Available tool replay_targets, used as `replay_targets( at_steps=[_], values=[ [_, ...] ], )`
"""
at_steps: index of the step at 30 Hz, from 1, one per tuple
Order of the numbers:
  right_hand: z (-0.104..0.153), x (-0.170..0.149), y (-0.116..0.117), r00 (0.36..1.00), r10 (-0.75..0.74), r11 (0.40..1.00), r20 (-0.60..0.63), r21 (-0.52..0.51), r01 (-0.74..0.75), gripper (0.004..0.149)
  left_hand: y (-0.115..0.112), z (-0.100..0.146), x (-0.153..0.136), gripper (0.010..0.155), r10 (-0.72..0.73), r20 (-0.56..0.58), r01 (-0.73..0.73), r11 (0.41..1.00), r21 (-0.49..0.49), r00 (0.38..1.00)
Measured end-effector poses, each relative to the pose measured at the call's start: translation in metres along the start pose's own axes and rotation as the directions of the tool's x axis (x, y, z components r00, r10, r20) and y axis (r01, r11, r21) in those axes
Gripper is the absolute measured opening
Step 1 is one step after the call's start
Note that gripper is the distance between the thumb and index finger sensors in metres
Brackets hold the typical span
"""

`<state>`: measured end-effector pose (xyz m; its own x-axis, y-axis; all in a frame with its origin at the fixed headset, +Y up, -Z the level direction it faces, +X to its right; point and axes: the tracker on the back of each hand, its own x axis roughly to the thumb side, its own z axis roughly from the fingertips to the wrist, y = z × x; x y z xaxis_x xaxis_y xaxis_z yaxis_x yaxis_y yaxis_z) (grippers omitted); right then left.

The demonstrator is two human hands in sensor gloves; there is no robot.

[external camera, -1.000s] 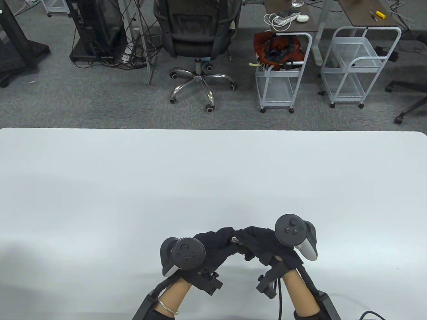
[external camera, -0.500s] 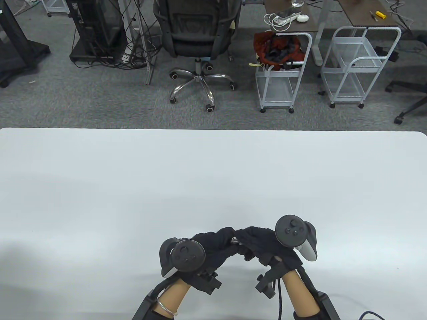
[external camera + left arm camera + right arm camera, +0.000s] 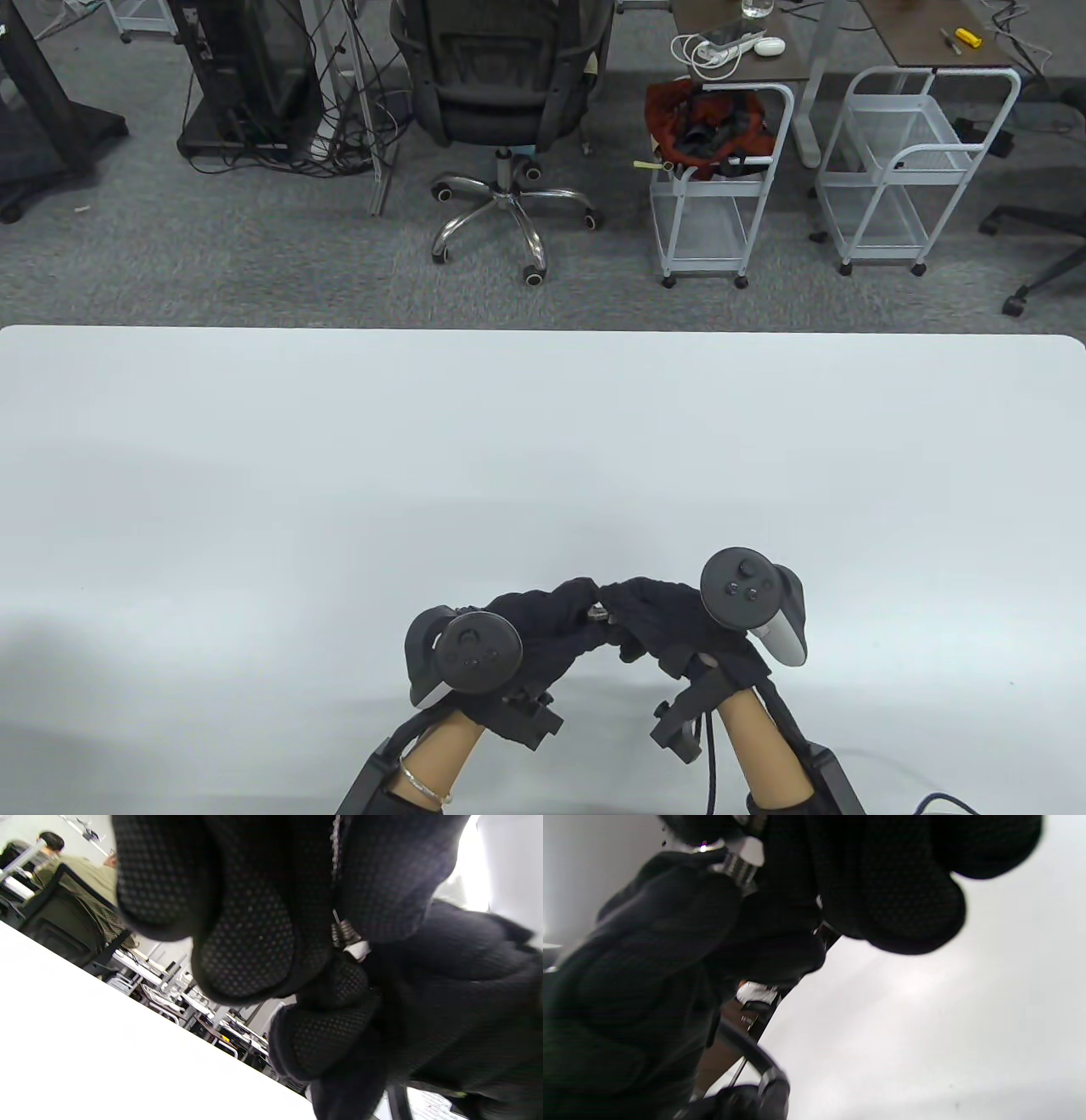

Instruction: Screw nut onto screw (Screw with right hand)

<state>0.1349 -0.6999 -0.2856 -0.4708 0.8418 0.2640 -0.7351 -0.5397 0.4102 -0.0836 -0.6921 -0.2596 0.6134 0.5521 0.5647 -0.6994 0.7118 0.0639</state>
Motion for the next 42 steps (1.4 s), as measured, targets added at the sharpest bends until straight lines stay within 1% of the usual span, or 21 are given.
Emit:
replay_targets(
  at_steps=[1,2,4,6,10,11,15,16,21,23,24,26,27,31,32,33,34,36,37,41,42],
  values=[
    [-0.0002,0.0007,-0.0002,1.0,0.004,0.999,0.0,0.037,-0.004,0.05,0.0009,-0.0002,0.0004,0.05,-0.002,0.005,0.002,1.0,0.001,1.0],
    [0.0002,0.0007,-0.0009,1.0,0.019,1.0,0.008,0.025,-0.019,0.049,0.0015,-0.0001,0.0011,0.05,0.006,0.007,-0.006,1.0,0.0,1.0],
    [0.0008,-0.0001,-0.0014,1.0,0.02,0.995,0.019,-0.097,-0.018,0.048,0.0018,-0.0005,0.0019,0.05,0.029,0.025,-0.029,1.0,-0.005,0.999],
    [0.0017,-0.0005,-0.0002,1.0,-0.007,0.99,0.019,-0.142,0.009,0.047,0.0012,-0.0004,0.0014,0.05,0.051,0.02,-0.051,0.999,-0.01,0.999],
    [0.0011,0.001,-0.0013,1.0,-0.002,1.0,0.009,0.029,0.002,0.051,0.0026,0.0001,0.0005,0.05,0.014,0.006,-0.014,1.0,0.009,1.0],
    [0.0014,0.0016,-0.0014,1.0,0.014,0.999,0.008,0.037,-0.014,0.05,0.003,-0.0001,0.0009,0.05,0.013,0.01,-0.013,1.0,0.006,1.0],
    [0.0018,0.0005,-0.0004,1.0,-0.005,0.988,0.026,-0.152,0.009,0.047,0.002,-0.0004,0.0007,0.05,0.062,0.016,-0.062,0.998,-0.008,0.998],
    [0.0021,0.0,-0.0004,1.0,-0.011,0.989,0.024,-0.148,0.015,0.047,0.002,-0.0003,0.0002,0.049,0.068,0.014,-0.068,0.998,-0.004,0.998],
    [0.0013,0.0016,-0.0008,1.0,-0.013,1.0,0.014,0.007,0.013,0.051,0.0033,0.0,0.0,0.049,0.021,0.005,-0.021,1.0,0.014,1.0],
    [0.0011,0.0019,-0.0017,0.999,0.024,0.999,0.036,-0.043,-0.022,0.048,0.0033,0.0002,0.0005,0.049,0.036,0.008,-0.036,0.999,0.007,0.999],
    [0.0014,0.0016,-0.002,0.999,0.012,0.996,0.037,-0.094,-0.009,0.047,0.0031,-0.0001,0.0001,0.05,0.041,0.018,-0.042,0.999,0.004,0.999],
    [0.0024,0.0011,-0.0008,1.0,-0.016,0.991,0.025,-0.13,0.019,0.047,0.0023,-0.0005,-0.0007,0.049,0.076,0.021,-0.076,0.997,-0.011,0.997],
    [0.0024,0.0011,-0.0007,0.999,-0.019,0.992,0.026,-0.126,0.022,0.047,0.0022,-0.0003,-0.0011,0.049,0.081,0.017,-0.081,0.997,-0.009,0.997],
    [0.0018,0.0036,-0.0016,1.0,-0.004,1.0,0.024,0.015,0.003,0.051,0.0039,0.0002,-0.0012,0.049,0.041,0.01,-0.042,0.999,0.014,0.999],
    [0.002,0.0038,-0.002,0.999,0.019,1.0,0.031,0.002,-0.019,0.049,0.0039,0.0,-0.0005,0.049,0.044,0.015,-0.044,0.999,0.009,0.999],
    [0.0019,0.0035,-0.0026,0.998,0.037,0.998,0.046,-0.05,-0.035,0.048,0.0036,0.0003,0.0002,0.05,0.047,0.02,-0.047,0.999,0.004,0.999],
    [0.0023,0.0029,-0.0026,0.999,0.025,0.994,0.038,-0.106,-0.021,0.047,0.0032,0.0001,0.0002,0.049,0.053,0.029,-0.053,0.999,0.0,0.998],
    [0.0032,0.0024,-0.0016,1.0,-0.007,0.99,0.028,-0.139,0.011,0.046,0.0026,-0.0003,0.0,0.049,0.078,0.032,-0.078,0.997,-0.011,0.996],
    [0.003,0.0024,-0.0017,1.0,-0.011,0.992,0.029,-0.128,0.014,0.047,0.0026,0.0,-0.0002,0.049,0.078,0.026,-0.078,0.997,-0.008,0.997],
    [0.0025,0.0045,-0.0025,1.0,0.011,1.0,0.025,0.01,-0.011,0.05,0.0044,0.0003,-0.0002,0.049,0.035,0.018,-0.035,0.999,0.014,0.999],
    [0.0025,0.0045,-0.0028,0.999,0.029,1.0,0.032,-0.007,-0.029,0.049,0.0043,0.0003,0.0,0.049,0.037,0.019,-0.038,0.999,0.011,0.999]
  ],
)
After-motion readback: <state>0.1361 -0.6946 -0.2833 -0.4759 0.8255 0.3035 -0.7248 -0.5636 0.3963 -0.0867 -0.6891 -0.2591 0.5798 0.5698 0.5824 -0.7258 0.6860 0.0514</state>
